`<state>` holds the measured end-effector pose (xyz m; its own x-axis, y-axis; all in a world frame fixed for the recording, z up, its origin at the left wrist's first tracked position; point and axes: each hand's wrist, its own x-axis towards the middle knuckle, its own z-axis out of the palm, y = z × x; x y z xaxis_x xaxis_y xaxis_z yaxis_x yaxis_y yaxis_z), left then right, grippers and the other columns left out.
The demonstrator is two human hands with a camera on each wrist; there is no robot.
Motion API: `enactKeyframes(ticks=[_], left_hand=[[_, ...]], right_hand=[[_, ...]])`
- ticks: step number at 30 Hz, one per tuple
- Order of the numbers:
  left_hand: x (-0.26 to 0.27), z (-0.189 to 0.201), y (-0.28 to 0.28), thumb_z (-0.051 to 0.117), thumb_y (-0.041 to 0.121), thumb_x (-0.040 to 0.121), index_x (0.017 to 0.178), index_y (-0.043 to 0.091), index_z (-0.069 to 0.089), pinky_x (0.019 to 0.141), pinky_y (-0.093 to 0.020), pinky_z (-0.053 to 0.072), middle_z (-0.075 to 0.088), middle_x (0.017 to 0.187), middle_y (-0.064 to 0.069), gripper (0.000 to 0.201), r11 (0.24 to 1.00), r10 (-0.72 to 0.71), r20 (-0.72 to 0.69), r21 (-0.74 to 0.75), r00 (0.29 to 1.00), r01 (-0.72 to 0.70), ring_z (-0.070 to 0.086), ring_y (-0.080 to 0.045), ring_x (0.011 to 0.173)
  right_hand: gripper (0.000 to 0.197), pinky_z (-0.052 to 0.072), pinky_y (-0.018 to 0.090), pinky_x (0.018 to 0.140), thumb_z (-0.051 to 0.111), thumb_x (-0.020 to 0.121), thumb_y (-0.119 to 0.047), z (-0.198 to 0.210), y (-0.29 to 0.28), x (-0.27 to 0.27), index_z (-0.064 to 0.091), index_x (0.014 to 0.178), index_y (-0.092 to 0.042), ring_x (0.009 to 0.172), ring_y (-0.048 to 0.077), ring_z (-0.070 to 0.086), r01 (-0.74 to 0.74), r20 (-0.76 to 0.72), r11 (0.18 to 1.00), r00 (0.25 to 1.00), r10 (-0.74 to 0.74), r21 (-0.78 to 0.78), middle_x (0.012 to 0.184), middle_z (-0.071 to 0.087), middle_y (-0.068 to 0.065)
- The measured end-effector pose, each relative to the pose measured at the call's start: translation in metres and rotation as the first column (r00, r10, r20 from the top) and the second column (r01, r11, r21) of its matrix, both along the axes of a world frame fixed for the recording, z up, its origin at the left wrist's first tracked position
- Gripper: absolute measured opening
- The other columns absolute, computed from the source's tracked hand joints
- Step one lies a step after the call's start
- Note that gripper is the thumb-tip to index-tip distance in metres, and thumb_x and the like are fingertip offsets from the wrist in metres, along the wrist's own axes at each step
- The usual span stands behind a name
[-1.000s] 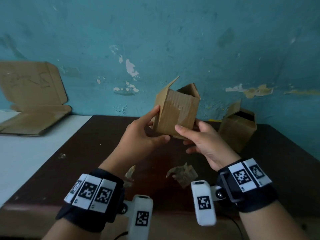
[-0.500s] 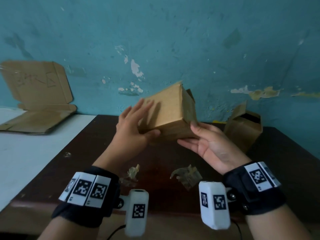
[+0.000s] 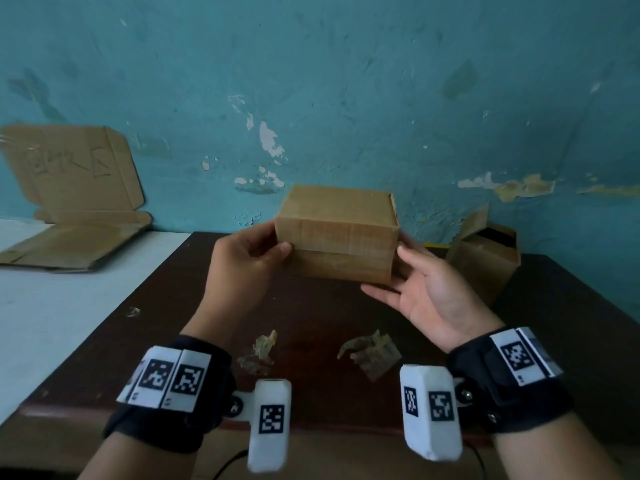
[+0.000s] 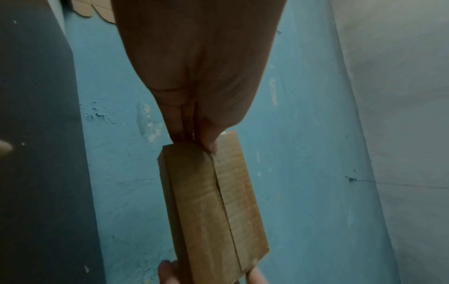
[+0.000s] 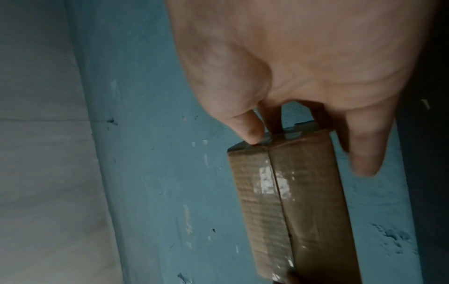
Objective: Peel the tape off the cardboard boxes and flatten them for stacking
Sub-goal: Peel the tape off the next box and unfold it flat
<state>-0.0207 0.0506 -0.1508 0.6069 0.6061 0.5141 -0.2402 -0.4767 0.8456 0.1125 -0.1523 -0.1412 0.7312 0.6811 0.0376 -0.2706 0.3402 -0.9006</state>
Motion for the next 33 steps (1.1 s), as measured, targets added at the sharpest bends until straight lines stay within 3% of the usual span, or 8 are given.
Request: enactKeyframes(ticks=[5,10,13,16,21,24,27,33], left_hand=[[0.003,-0.006,0.0,0.081,0.016,0.086,0.115,0.016,0.079,0.082,-0.014,0.056,0.079,0.101,0.008,0.029,0.99,0.138,-0.014,0.007,0.99,-0.138,0.073,0.001,0.092],[0.002,-0.003,0.001,0.083,0.012,0.083,0.107,0.017,0.079,0.069,-0.005,0.051,0.075,0.085,0.014,0.025,0.989,0.147,0.015,-0.034,0.989,-0.147,0.068,0.011,0.074],[0.004,-0.004,0.003,0.082,0.011,0.084,0.104,0.016,0.08,0.069,-0.008,0.053,0.077,0.083,0.008,0.021,0.989,0.123,0.028,-0.087,0.992,-0.12,0.07,0.006,0.073],[0.005,-0.006,0.004,0.08,0.012,0.086,0.109,0.014,0.08,0.074,-0.016,0.058,0.079,0.089,0.0,0.022,0.983,0.094,0.059,-0.161,0.994,-0.083,0.073,-0.005,0.082],[0.002,0.0,-0.006,0.071,0.001,0.092,0.125,0.014,0.071,0.082,-0.011,0.054,0.076,0.105,0.008,0.036,0.995,-0.037,0.026,-0.097,0.999,0.04,0.071,0.003,0.097],[0.002,0.002,-0.013,0.069,-0.009,0.089,0.123,0.018,0.069,0.082,-0.01,0.054,0.075,0.105,0.012,0.043,0.992,-0.109,0.027,-0.062,0.994,0.111,0.071,0.004,0.098],[0.001,0.002,-0.014,0.078,-0.001,0.084,0.111,0.018,0.077,0.08,-0.012,0.055,0.079,0.097,0.009,0.033,0.997,-0.066,0.057,-0.028,0.996,0.068,0.074,-0.002,0.093],[-0.005,0.006,-0.014,0.082,0.006,0.08,0.095,0.022,0.08,0.078,-0.014,0.057,0.08,0.09,0.01,0.022,0.986,-0.163,0.008,-0.03,0.987,0.163,0.076,-0.004,0.088]], right_hand=[[0.028,0.049,0.047,0.105,0.049,0.105,-0.031,0.0,0.001,-0.001,0.068,0.122,-0.022,0.119,0.02,0.066,0.096,0.111,0.992,0.99,-0.087,-0.081,0.119,0.075,0.001],[0.022,0.054,0.046,0.097,0.055,0.101,-0.026,0.001,-0.002,0.001,0.069,0.115,-0.018,0.115,0.024,0.068,0.12,0.151,0.988,0.983,-0.104,-0.097,0.114,0.076,0.004],[0.018,0.057,0.044,0.09,0.057,0.1,-0.025,0.0,-0.002,0.0,0.068,0.112,-0.016,0.11,0.024,0.07,0.146,0.158,0.985,0.979,-0.131,-0.088,0.106,0.078,0.003],[0.031,0.058,0.048,0.091,0.064,0.092,-0.031,0.001,-0.001,-0.001,0.065,0.119,-0.016,0.111,0.025,0.07,0.173,0.182,0.978,0.972,-0.15,-0.115,0.11,0.076,0.003],[0.074,0.058,0.059,0.09,0.072,0.074,-0.049,-0.001,0.002,-0.004,0.046,0.143,-0.036,0.126,0.026,0.058,0.145,0.145,0.98,0.982,-0.124,-0.139,0.138,0.057,-0.001],[0.063,0.056,0.062,0.089,0.071,0.083,-0.042,-0.001,0.003,-0.003,0.045,0.139,-0.051,0.125,0.024,0.057,0.179,0.129,0.98,0.978,-0.166,-0.092,0.139,0.053,-0.006],[0.043,0.056,0.064,0.087,0.065,0.094,-0.031,-0.001,-0.001,0.003,0.055,0.134,-0.039,0.123,0.03,0.059,0.17,0.101,0.983,0.981,-0.163,-0.07,0.137,0.057,0.001],[0.039,0.059,0.058,0.079,0.066,0.084,-0.035,-0.005,-0.008,0.011,0.061,0.122,-0.032,0.123,0.037,0.059,0.119,0.071,0.989,0.991,-0.113,-0.088,0.139,0.059,0.009]])
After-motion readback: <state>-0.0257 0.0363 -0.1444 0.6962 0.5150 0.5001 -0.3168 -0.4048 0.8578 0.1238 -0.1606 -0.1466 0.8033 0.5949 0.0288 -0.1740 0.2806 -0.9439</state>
